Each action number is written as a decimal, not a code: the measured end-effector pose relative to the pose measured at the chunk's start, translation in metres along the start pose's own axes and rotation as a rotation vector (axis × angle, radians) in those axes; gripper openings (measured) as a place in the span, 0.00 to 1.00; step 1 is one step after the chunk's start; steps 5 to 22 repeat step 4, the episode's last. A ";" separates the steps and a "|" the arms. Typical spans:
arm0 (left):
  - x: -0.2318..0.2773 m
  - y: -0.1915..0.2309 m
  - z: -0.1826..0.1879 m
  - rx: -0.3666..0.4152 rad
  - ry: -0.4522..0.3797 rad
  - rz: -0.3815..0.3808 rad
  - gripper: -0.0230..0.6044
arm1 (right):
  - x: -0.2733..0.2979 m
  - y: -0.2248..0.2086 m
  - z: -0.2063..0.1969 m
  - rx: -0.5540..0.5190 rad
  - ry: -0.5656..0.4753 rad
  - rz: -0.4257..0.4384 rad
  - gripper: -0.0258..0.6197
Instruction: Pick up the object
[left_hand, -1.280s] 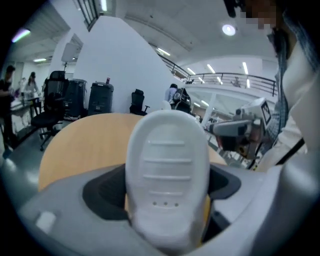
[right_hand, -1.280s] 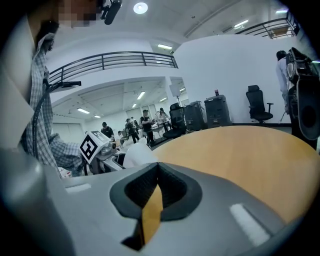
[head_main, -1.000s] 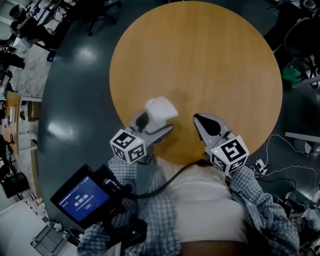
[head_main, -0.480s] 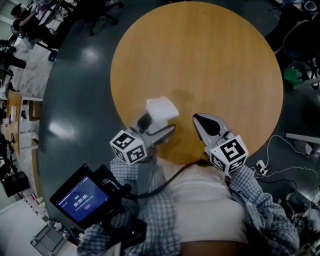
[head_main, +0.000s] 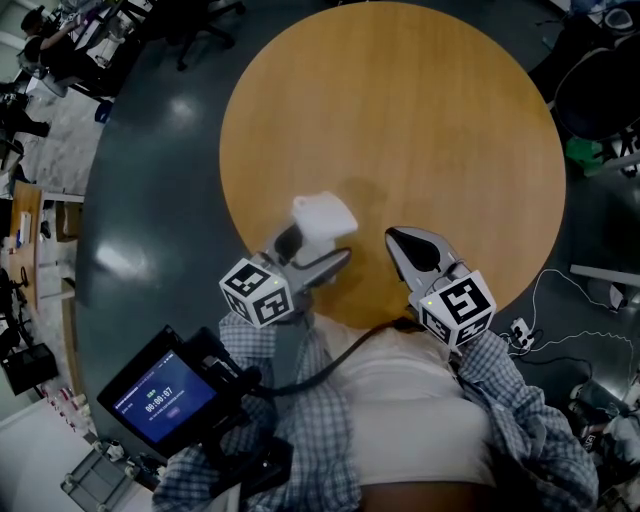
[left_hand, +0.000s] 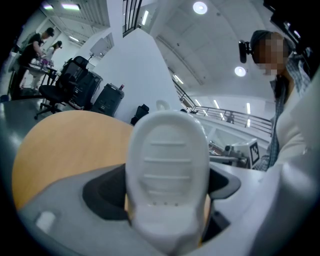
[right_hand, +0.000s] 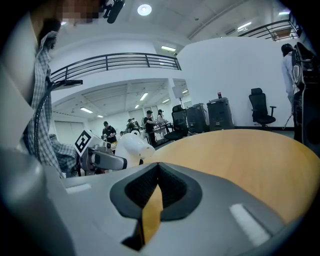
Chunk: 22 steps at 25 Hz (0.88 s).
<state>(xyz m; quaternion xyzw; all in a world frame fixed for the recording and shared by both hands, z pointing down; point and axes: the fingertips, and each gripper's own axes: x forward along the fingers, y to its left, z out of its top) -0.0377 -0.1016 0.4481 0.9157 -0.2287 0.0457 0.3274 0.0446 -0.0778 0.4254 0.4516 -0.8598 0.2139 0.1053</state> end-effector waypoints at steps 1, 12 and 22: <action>0.000 0.000 -0.001 0.000 0.000 0.000 0.76 | 0.000 0.000 -0.001 -0.001 0.000 0.000 0.05; 0.000 0.001 -0.002 0.000 0.002 -0.001 0.76 | 0.001 0.000 -0.002 -0.002 0.002 0.001 0.05; 0.000 0.001 -0.002 0.000 0.002 -0.001 0.76 | 0.001 0.000 -0.002 -0.002 0.002 0.001 0.05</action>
